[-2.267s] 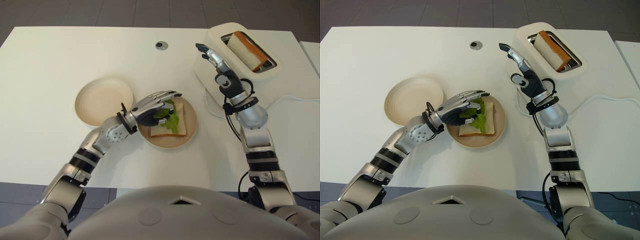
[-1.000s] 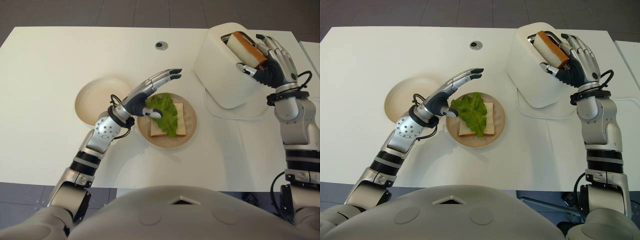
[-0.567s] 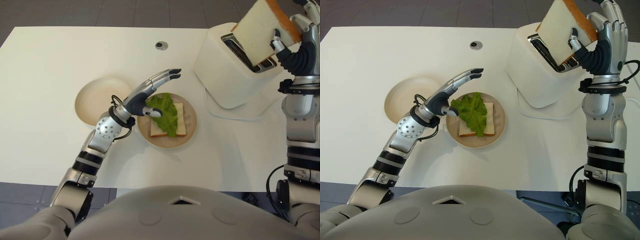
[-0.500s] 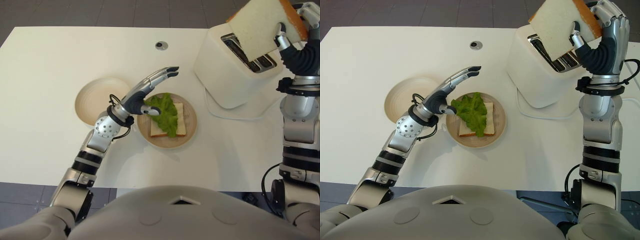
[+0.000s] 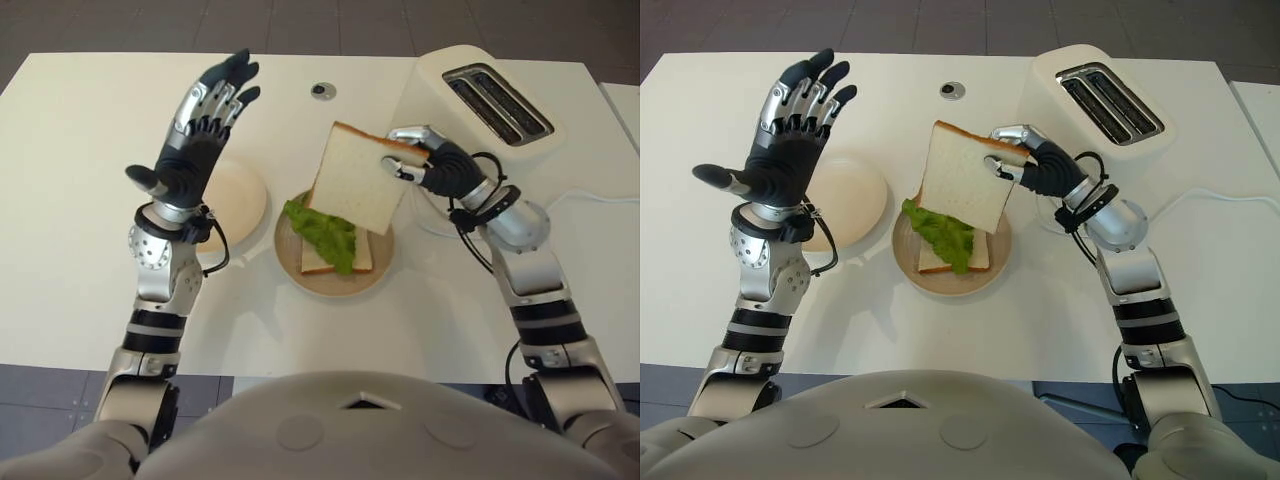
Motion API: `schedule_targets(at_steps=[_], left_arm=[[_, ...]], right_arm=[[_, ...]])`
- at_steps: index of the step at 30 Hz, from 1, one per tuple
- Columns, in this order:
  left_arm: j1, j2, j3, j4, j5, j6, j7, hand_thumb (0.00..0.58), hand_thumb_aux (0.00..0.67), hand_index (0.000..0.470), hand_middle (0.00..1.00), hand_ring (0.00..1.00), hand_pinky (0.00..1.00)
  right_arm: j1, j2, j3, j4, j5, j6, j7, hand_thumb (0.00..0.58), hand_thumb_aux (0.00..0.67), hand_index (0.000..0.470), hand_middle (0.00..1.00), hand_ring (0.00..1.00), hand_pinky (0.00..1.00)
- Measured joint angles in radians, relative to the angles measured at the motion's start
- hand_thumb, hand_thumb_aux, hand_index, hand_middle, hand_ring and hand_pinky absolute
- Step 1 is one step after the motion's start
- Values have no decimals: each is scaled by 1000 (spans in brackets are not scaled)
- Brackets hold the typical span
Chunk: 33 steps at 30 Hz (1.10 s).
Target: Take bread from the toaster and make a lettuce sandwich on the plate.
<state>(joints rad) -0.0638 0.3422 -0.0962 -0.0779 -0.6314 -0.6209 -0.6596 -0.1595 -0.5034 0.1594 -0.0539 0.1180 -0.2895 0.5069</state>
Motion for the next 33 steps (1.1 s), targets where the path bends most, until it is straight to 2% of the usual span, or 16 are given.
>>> schedule_targets(at_steps=[3,8,11,15,17,21,22,23,25,30,32,33], left_arm=[[55,21,-32,-37,-24,10,-148,0,0,0,0,0,0],[80,37,-95,55,221,-55,-243,0,0,0,0,0,0],[81,37,-112,128,374,-99,-229,0,0,0,0,0,0],[22,35,-119,274,678,-170,-86,0,0,0,0,0,0],[-3,40,-130,306,759,-198,-35,0,0,0,0,0,0],[0,71,-179,313,786,-218,-13,0,0,0,0,0,0],[-6,76,-187,317,809,-219,0,0,0,0,0,0,0],[-20,85,-200,324,847,-223,25,0,0,0,0,0,0],[-29,96,-221,330,855,-223,37,0,0,0,0,0,0],[-29,119,-284,307,843,-228,35,0,0,0,0,0,0],[-37,124,-292,314,846,-228,44,0,0,0,0,0,0],[-39,130,-301,321,859,-221,44,0,0,0,0,0,0]], right_arm=[[-14,38,46,70,-4,15,53,580,670,470,1000,1000,1000],[-31,70,104,201,-74,20,104,580,670,470,1000,1000,1000],[-45,71,110,259,-111,8,114,580,670,470,1000,1000,1000],[-82,70,130,338,-167,-34,113,580,670,470,1000,1000,1000],[-93,70,134,359,-185,-48,99,580,670,470,1000,1000,1000],[-99,70,135,376,-203,-67,89,580,670,470,1000,1000,1000],[-99,70,135,377,-206,-69,87,511,439,308,1000,1000,1000],[-98,70,134,376,-209,-71,79,0,0,0,980,980,980],[-96,74,129,374,-220,-69,65,0,0,0,729,729,729],[-98,132,94,404,-238,-54,-16,0,0,0,592,592,592],[-103,149,56,413,-235,-45,-52,0,0,0,514,514,514],[-112,158,26,419,-221,-38,-78,0,0,0,420,420,420]])
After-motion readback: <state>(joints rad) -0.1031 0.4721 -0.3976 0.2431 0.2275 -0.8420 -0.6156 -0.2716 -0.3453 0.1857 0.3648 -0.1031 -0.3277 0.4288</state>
